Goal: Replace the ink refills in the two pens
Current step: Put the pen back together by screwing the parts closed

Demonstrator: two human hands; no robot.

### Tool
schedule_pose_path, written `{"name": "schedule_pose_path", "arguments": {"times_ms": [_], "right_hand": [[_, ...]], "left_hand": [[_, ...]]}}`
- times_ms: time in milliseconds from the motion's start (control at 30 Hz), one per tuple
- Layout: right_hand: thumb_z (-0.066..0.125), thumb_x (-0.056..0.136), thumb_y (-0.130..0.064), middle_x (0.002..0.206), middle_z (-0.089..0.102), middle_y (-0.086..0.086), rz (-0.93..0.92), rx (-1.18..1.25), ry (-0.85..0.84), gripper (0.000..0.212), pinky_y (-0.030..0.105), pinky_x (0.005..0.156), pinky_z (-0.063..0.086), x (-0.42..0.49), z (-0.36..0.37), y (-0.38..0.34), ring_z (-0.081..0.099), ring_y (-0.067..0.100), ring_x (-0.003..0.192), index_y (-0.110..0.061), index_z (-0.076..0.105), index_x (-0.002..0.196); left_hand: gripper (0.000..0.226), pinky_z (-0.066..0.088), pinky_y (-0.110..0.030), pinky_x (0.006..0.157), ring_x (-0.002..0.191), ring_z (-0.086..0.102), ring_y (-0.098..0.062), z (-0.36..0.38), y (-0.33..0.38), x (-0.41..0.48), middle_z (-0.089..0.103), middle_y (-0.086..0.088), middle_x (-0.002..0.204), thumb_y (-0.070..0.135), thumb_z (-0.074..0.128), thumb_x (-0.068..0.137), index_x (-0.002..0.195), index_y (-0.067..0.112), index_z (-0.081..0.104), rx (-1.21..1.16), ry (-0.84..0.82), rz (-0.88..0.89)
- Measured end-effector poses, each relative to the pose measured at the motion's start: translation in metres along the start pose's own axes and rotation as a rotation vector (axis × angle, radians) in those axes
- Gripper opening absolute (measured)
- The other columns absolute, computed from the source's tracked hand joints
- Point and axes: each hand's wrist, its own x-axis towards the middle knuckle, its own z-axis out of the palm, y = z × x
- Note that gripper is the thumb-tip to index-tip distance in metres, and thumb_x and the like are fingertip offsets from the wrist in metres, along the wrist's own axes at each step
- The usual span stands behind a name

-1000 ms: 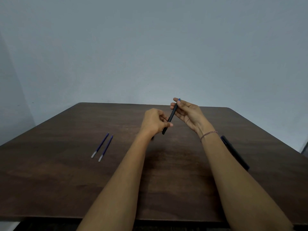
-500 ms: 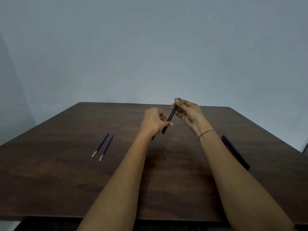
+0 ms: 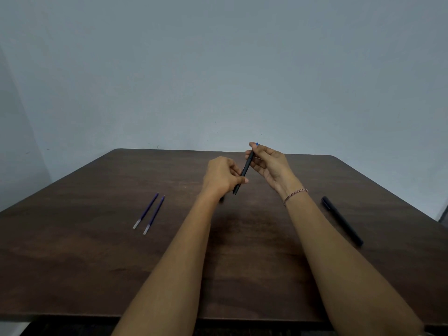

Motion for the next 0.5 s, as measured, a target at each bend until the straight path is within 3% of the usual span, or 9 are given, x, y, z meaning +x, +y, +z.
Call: {"name": "schedule_pose_path", "arguments": {"times_ms": [133,333,500], "right_hand": [[0.061,0.091,-0.02,0.085,0.071,0.004,0.0,0.003,-0.037,0.014,0.021,0.075,0.056,-0.0007,-0.0012,-0.0001,0.069,0.011,0.077,-0.012,0.068,0.099],[0.064,0.088,-0.018,0.083,0.068,0.006,-0.026,-0.004,-0.001,0.013,0.019,0.066,0.055,-0.0002,0.0,-0.0014,0.069,0.009,0.07,-0.007,0.067,0.095],[0.055,0.095,-0.023,0.088,0.068,0.006,-0.056,-0.102,0.042,0.02,0.018,0.067,0.056,0.0024,0.0037,0.0029,0.066,0.012,0.077,-0.007,0.067,0.101]], "left_hand": [[0.026,0.059,-0.041,0.071,0.071,0.068,-0.015,-0.001,-0.0005,-0.0012,0.067,0.0,0.069,0.02,0.087,0.062,0.071,0.017,0.063,-0.004,0.006,0.005],[0.026,0.059,-0.04,0.071,0.07,0.067,-0.015,-0.0012,0.002,-0.0012,0.065,0.002,0.067,0.019,0.086,0.062,0.071,0.017,0.062,-0.009,-0.007,0.012],[0.022,0.058,-0.033,0.065,0.065,0.064,-0.01,-0.0073,-0.0007,0.0005,0.064,0.004,0.068,0.02,0.083,0.067,0.077,0.015,0.064,0.016,0.07,-0.019]]}}
